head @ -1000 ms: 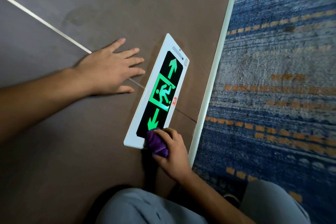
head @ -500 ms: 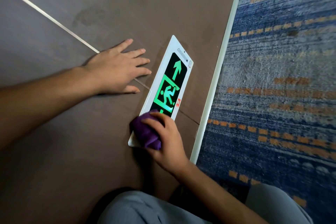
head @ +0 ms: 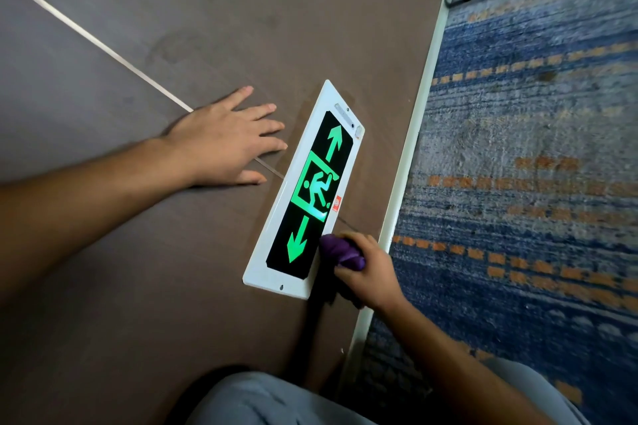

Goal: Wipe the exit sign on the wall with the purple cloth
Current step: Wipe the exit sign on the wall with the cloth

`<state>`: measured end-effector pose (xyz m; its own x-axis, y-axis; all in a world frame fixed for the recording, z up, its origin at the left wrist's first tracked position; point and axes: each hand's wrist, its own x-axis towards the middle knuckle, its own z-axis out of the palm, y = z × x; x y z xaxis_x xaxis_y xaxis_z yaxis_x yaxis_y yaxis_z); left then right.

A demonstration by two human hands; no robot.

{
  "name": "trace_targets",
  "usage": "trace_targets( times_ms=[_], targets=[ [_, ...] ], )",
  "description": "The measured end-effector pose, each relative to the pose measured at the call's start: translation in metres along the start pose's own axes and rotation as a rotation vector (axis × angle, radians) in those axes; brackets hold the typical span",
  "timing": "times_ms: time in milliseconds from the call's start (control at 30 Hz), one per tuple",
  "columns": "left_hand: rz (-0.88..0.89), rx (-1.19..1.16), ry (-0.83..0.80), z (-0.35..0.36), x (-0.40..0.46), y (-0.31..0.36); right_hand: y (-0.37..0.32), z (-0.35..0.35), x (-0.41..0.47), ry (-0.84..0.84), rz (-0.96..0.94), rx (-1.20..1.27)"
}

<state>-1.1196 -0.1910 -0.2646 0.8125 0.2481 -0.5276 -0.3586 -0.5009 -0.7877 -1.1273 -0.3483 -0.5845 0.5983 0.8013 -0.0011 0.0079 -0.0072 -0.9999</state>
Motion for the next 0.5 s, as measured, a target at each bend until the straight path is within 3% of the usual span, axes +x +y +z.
trace_targets(
  times_ms=[167, 300, 500],
  targets=[
    [-0.026, -0.068, -0.007, 0.000, 0.003, -0.004, -0.043, -0.025, 0.065, 0.189, -0.055, 0.190],
    [-0.026, -0.072, -0.018, 0.002, 0.003, -0.001, -0.087, -0.049, 0.150, 0.317, -0.108, 0.208],
    [-0.033, -0.082, -0.002, -0.001, 0.006, 0.004, -0.094, -0.063, 0.185, 0.190, 0.014, 0.237]
  ],
)
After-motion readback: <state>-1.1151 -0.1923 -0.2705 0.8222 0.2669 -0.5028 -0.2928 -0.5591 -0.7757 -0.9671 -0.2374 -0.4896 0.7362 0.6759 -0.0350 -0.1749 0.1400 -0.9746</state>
